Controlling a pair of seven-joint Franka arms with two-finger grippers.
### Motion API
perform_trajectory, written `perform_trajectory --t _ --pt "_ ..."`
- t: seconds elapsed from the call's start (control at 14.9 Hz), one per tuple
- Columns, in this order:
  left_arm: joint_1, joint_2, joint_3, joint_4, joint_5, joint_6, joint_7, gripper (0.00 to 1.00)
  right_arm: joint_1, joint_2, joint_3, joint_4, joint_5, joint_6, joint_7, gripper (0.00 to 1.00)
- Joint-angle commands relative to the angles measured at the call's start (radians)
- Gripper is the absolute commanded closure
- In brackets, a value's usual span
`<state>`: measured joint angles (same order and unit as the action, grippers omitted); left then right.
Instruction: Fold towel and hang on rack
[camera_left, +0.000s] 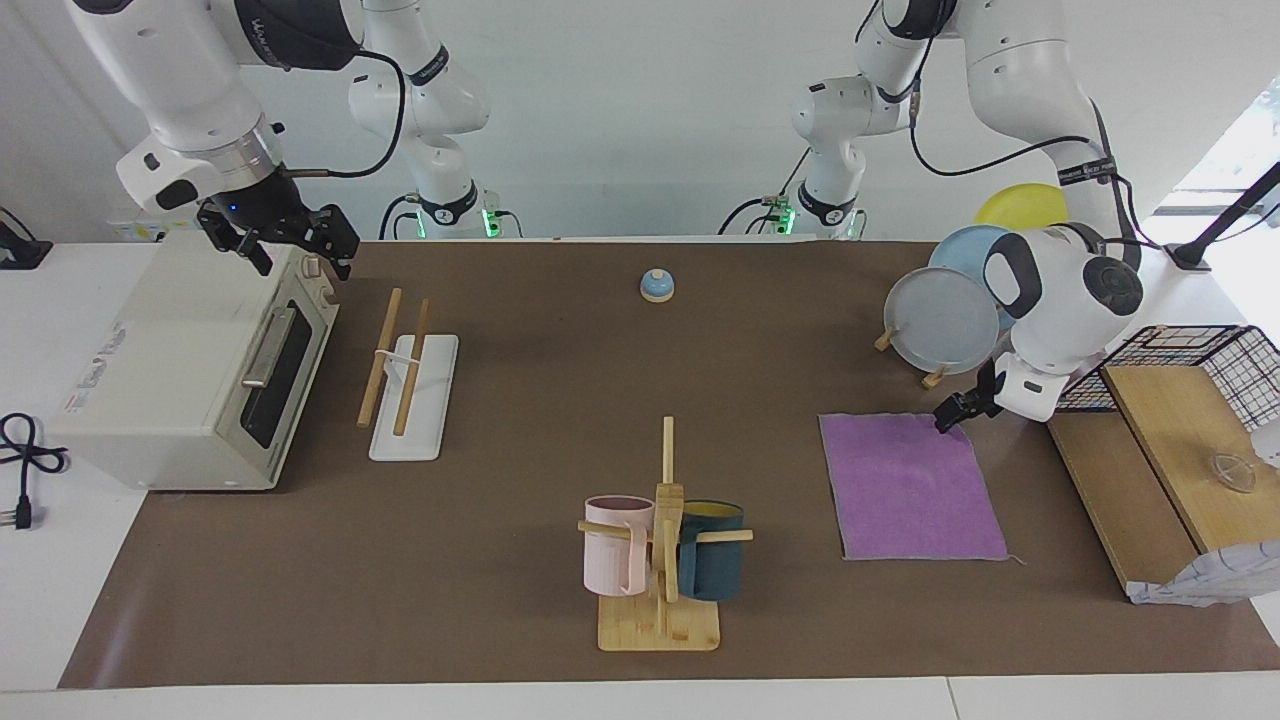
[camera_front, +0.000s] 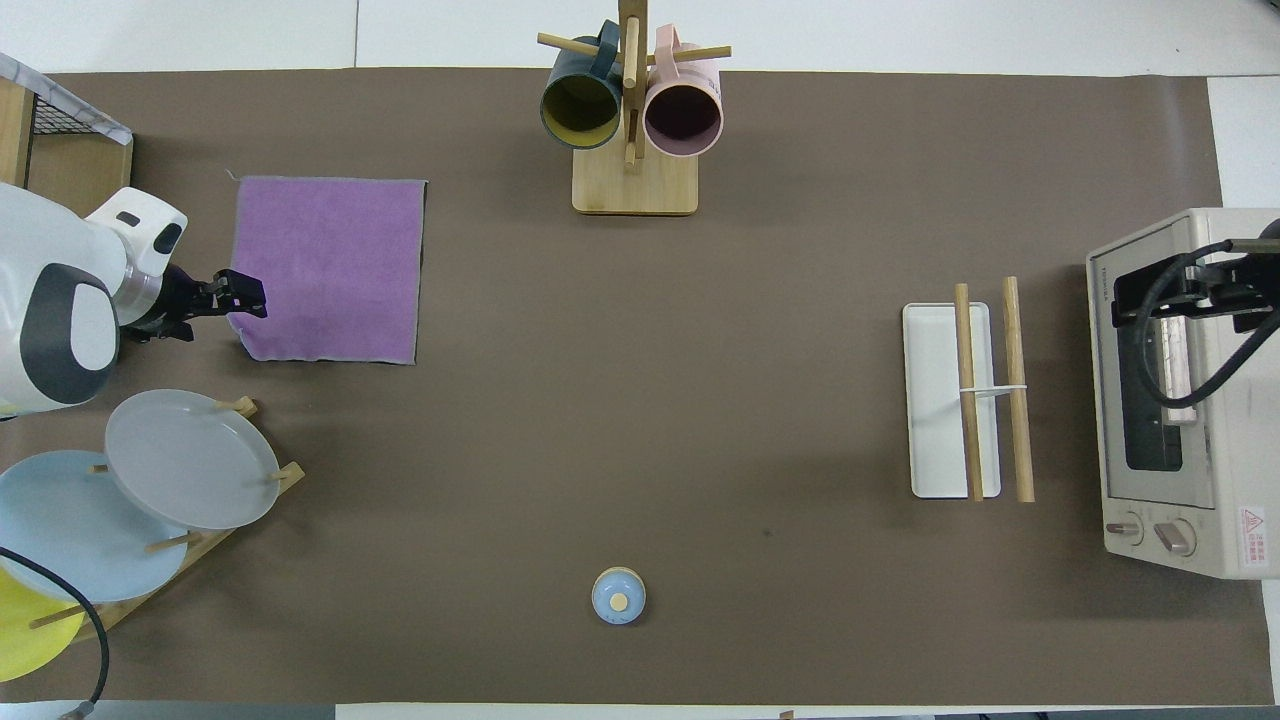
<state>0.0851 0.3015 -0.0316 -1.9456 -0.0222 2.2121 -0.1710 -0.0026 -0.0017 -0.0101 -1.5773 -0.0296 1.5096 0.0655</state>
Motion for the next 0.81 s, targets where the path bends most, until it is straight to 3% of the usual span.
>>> perform_trajectory --t 0.0,0.34,0.61,0.74 --pt "0.01 0.021 -0.002 -0.004 -0.012 0.037 -0.027 0.08 -0.011 -0.012 0.004 -0.012 0.011 0.003 -0.016 0.0" --pt "0.025 0.021 -0.002 -0.003 -0.012 0.032 -0.025 0.38 -0.013 -0.012 0.004 -0.013 0.011 0.003 -0.016 0.0" --pt "0.025 0.021 -0.002 -0.007 -0.013 0.029 -0.027 0.49 -0.013 -0.012 0.004 -0.013 0.011 0.001 -0.016 0.0" --pt "0.025 0.019 -0.002 -0.009 -0.013 0.021 -0.027 0.64 -0.01 -0.017 0.004 -0.016 0.011 -0.002 -0.016 0.0"
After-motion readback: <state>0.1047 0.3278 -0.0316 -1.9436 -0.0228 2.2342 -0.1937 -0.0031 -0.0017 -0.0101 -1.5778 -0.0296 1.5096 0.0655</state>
